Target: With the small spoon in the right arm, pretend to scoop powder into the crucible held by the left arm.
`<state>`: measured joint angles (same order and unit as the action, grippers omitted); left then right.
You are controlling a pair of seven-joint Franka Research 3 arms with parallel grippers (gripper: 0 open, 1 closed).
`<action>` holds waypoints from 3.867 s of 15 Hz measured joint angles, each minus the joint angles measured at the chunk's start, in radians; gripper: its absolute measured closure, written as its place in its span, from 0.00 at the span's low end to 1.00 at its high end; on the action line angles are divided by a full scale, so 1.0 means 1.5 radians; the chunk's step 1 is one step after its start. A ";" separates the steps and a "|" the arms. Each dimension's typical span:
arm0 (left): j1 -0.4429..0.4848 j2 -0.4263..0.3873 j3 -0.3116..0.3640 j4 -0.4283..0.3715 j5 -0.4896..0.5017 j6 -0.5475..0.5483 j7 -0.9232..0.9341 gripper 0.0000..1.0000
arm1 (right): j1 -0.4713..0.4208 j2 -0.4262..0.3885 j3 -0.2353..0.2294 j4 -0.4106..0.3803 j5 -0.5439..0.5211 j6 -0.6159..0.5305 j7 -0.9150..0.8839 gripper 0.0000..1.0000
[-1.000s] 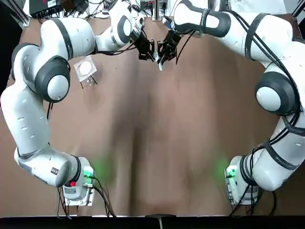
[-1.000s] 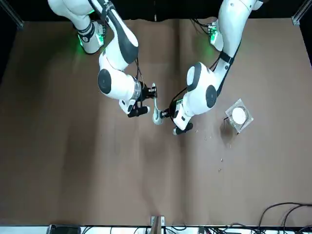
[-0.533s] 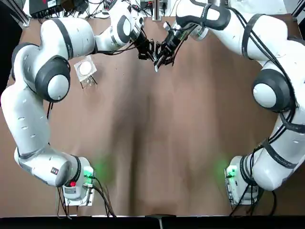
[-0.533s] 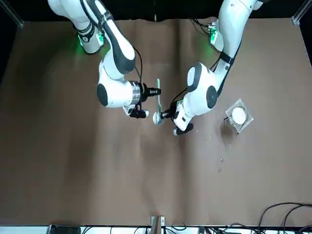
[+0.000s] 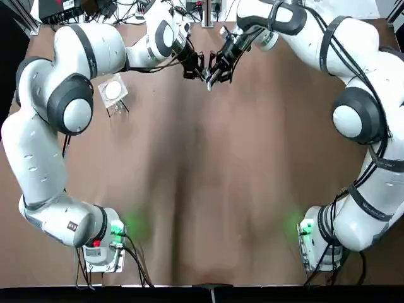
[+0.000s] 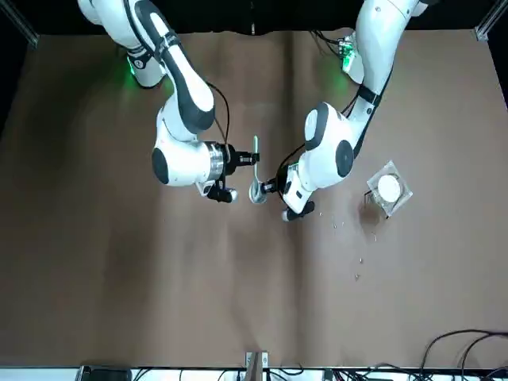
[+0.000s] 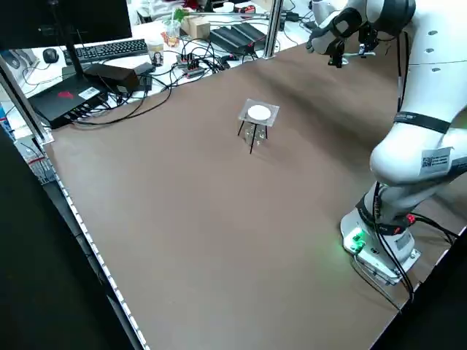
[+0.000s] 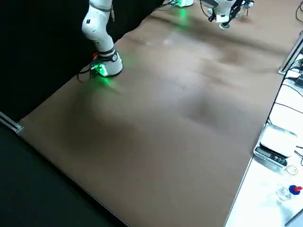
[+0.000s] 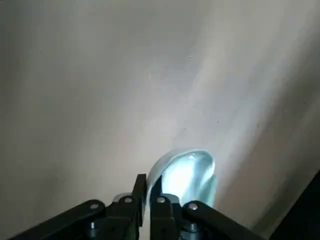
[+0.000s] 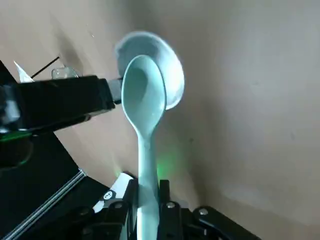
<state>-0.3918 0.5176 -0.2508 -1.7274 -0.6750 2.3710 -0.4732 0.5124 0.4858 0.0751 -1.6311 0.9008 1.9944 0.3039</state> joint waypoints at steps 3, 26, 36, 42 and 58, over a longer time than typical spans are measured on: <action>0.000 0.000 0.000 0.000 0.000 0.000 0.000 0.93 | -0.050 -0.008 -0.004 0.031 -0.063 -0.106 -0.046 0.80; 0.510 -0.153 0.004 -0.131 0.102 -0.368 0.480 0.93 | -0.445 0.137 -0.011 0.025 -0.598 -0.043 -1.126 0.80; 0.573 -0.087 0.004 -0.108 0.145 -0.376 0.556 0.93 | -0.448 0.172 -0.009 0.026 -0.617 -0.011 -1.167 0.34; 0.573 -0.074 0.003 -0.101 0.179 -0.376 0.561 0.93 | -0.429 0.147 -0.003 0.055 -0.617 -0.047 -1.118 0.09; 0.558 -0.108 -0.005 0.026 0.275 -0.381 0.478 0.00 | -0.301 -0.073 0.007 0.176 -0.639 -0.416 -0.442 0.00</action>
<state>0.4457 0.3562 -0.2580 -1.6883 -0.2632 1.7998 0.2436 0.0606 0.3771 0.0859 -1.3671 -0.0571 1.3699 -0.3593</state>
